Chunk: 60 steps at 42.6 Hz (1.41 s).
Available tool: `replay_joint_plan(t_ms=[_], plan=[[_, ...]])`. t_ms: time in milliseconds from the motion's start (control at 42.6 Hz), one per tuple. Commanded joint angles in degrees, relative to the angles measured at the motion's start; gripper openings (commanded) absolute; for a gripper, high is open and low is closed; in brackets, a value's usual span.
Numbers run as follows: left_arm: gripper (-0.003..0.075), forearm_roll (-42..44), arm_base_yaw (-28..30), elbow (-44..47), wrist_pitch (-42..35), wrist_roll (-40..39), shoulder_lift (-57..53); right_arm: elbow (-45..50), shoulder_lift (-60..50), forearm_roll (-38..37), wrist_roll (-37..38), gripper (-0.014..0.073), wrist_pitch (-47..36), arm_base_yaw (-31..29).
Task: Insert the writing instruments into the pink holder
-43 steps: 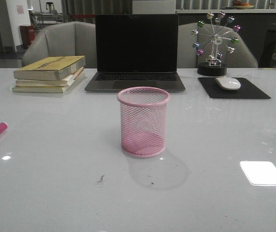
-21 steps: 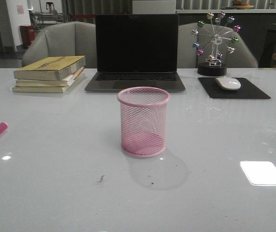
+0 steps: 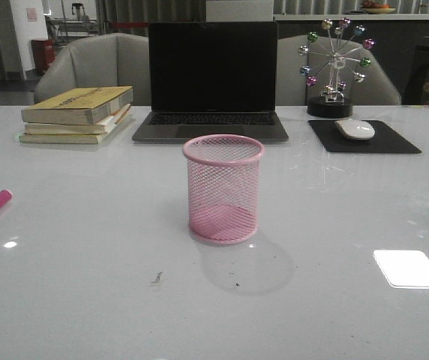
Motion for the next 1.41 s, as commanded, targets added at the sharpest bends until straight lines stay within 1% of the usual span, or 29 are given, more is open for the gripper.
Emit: replay_joint_plan(t_ms=[0,117,211,399,539,657,727,821,914,1172,1243,1290,1337,1360,1383], plan=[[0.0092,-1.7,-0.1,-3.2,-8.9,-0.4,-1.1,-5.5,-0.5,-0.3,-0.4,0.0057,-4.7,0.1],[0.0092,-2.3,-0.1,-10.9,-5.1,-0.4,0.0,-13.0,0.0,-0.3,-0.4,0.0058,-0.7,0.1],[0.0092,-2.3,-0.1,-18.9,1.1,-0.4,2.8,-19.3,2.1,-0.3,-0.4,0.0058,3.2,0.1],[0.0092,-2.3,-0.1,-34.9,16.6,-0.4,13.4,-32.3,10.7,-0.3,-0.4,0.0058,12.0,0.1],[0.0092,-2.3,-0.1,-42.4,27.5,-0.4,21.7,-39.3,18.5,-0.3,-0.4,0.0058,19.8,0.1],[0.0092,-2.3,-0.1,-43.5,31.7,-0.4,27.2,-41.0,23.8,-0.3,-0.4,0.0058,25.7,0.1],[0.0092,-2.3,-0.1,-43.5,36.6,-0.4,29.9,-41.0,27.0,-0.3,-0.4,0.0058,29.0,0.1],[0.0092,-2.3,-0.1,-43.5,40.8,-0.4,33.4,-41.0,30.4,-0.3,-0.4,0.0058,33.4,0.1],[0.0092,-2.3,-0.1,-43.2,40.9,-0.4,36.9,-41.0,33.7,-0.3,-0.4,0.0058,35.5,0.1],[0.0092,-2.3,-0.1,-43.1,40.3,-0.4,45.3,-41.0,39.3,-0.3,-0.4,0.0061,36.4,0.1],[0.0107,-2.3,-0.1,-43.1,40.0,-0.4,47.2,-41.0,40.4,-0.5,-0.4,0.0105,36.4,0.1],[0.0144,-2.3,-0.1,-43.1,39.8,-0.4,48.1,-41.0,41.1,-0.7,-0.4,0.0191,36.4,0.1],[0.022,-2.3,-0.1,-43.1,39.2,-0.3,48.9,-41.0,41.6,-1.0,-0.4,0.029,36.4,0.1],[0.0261,-2.3,-0.1,-43.1,39.0,-0.3,49.1,-41.0,42.0,-1.3,-0.4,0.0359,36.4,0.1],[0.0321,-2.3,-0.1,-43.1,38.9,-0.1,49.3,-41.0,42.4,-1.4,-0.4,0.0407,36.4,0.1]])
